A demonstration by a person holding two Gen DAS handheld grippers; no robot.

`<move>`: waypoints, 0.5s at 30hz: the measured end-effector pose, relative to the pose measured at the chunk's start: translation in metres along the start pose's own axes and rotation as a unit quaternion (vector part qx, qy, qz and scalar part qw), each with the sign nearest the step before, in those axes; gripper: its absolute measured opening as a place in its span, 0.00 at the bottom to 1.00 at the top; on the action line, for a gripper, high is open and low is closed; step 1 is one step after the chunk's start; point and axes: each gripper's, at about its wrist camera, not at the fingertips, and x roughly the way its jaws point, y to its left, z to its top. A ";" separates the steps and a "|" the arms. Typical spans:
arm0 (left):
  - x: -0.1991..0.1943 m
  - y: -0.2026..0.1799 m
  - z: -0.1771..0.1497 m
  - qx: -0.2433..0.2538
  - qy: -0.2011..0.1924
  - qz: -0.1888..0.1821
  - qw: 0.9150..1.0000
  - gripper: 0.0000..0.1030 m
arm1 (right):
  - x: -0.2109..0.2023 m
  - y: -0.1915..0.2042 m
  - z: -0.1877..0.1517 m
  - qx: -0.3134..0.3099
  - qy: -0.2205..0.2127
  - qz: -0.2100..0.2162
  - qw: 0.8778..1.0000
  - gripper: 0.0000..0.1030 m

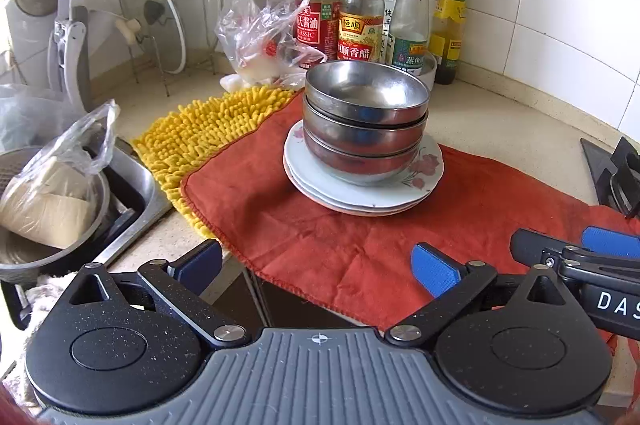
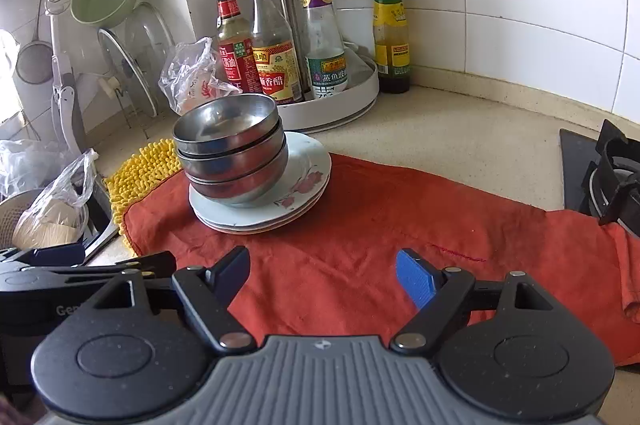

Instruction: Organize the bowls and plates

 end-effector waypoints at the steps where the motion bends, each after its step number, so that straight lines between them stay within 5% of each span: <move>1: -0.002 0.000 0.000 0.000 0.000 0.001 1.000 0.98 | 0.000 -0.001 0.000 0.001 0.000 0.001 1.000 0.80; 15: -0.008 -0.001 0.001 0.005 -0.005 0.014 1.000 0.97 | 0.001 -0.001 0.001 0.007 0.002 0.004 1.000 0.80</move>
